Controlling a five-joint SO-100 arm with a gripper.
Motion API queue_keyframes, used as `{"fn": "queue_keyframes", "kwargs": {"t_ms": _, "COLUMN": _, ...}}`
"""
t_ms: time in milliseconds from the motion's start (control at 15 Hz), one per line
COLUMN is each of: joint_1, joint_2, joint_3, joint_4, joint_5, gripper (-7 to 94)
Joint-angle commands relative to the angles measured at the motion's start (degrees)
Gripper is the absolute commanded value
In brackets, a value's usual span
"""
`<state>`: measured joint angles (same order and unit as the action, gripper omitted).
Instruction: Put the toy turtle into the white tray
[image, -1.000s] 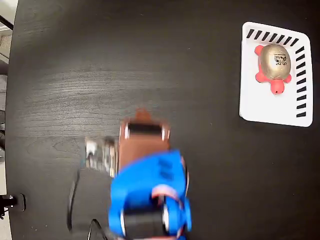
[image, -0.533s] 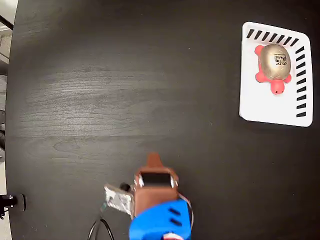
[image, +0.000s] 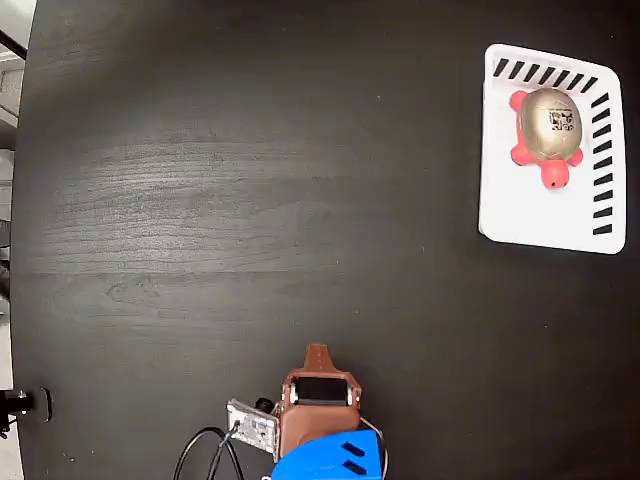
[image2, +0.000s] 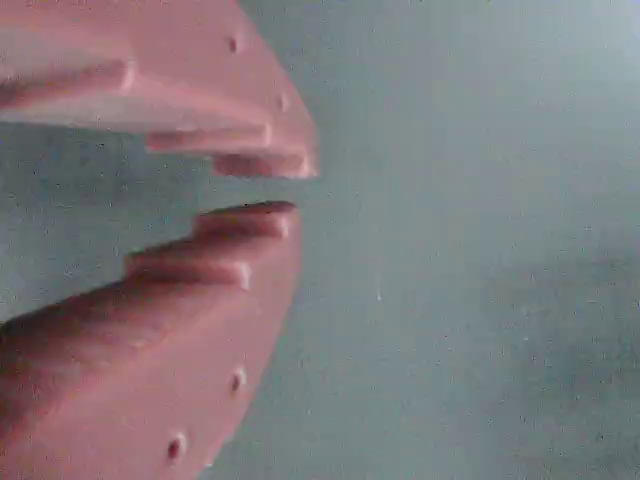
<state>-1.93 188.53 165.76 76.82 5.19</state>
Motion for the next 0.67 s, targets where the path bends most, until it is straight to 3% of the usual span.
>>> {"fn": "queue_keyframes", "kwargs": {"t_ms": 0, "joint_1": -0.3, "joint_2": 4.1, "joint_3": 0.1, "joint_4": 0.5, "joint_5": 0.8, "gripper": 0}}
{"fn": "queue_keyframes", "kwargs": {"t_ms": 600, "joint_1": 0.0, "joint_2": 4.6, "joint_3": 0.3, "joint_4": 0.6, "joint_5": 0.4, "gripper": 0}}
